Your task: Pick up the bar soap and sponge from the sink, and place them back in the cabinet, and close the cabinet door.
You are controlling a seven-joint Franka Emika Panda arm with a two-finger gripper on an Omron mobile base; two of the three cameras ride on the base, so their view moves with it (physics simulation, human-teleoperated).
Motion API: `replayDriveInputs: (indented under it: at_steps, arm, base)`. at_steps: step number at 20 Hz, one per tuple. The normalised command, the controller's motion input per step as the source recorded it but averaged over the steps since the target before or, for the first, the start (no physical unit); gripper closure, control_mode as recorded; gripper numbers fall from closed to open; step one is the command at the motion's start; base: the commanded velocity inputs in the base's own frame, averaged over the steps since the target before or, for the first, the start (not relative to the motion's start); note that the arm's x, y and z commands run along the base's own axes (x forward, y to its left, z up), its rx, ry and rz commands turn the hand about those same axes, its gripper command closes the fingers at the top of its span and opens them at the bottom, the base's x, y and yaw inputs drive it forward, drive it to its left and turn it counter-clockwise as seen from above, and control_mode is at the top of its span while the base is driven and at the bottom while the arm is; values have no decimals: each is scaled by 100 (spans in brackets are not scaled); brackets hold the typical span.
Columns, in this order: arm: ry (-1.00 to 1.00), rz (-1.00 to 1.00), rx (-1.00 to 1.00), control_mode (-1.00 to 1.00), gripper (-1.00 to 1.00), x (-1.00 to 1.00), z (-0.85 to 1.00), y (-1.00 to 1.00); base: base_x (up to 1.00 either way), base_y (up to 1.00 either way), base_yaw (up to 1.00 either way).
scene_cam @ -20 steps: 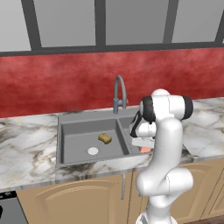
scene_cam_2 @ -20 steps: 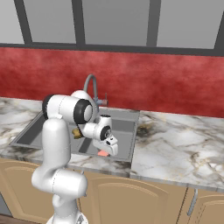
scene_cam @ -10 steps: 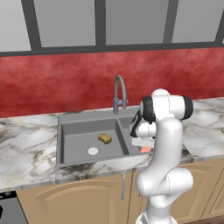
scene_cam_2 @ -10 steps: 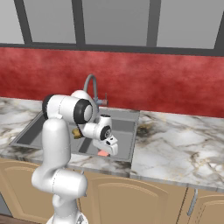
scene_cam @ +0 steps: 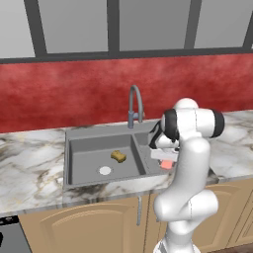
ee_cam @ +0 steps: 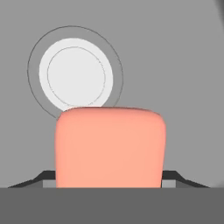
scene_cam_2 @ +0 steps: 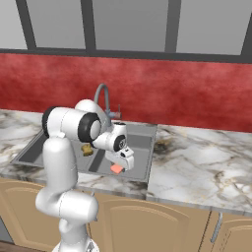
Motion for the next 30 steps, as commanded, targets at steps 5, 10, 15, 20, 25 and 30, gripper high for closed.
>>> replayDriveInputs:
  at_steps: [5,10,15,20,25,30]
  arm:
    - [0,0,0,-100,100,0,39,-5]
    - [0,2,0,-100,100,0,31,-2]
    - [0,9,0,-100,100,0,29,-1]
    - [0,13,0,-100,100,0,23,-1]
    - [0,14,0,-100,100,-2,20,0]
    - [0,17,0,-100,100,-16,27,0]
  base:
    - [0,0,0]
    - [0,0,0]
    - [0,0,0]
    - [0,0,0]
    - [0,0,0]
    - [0,0,0]
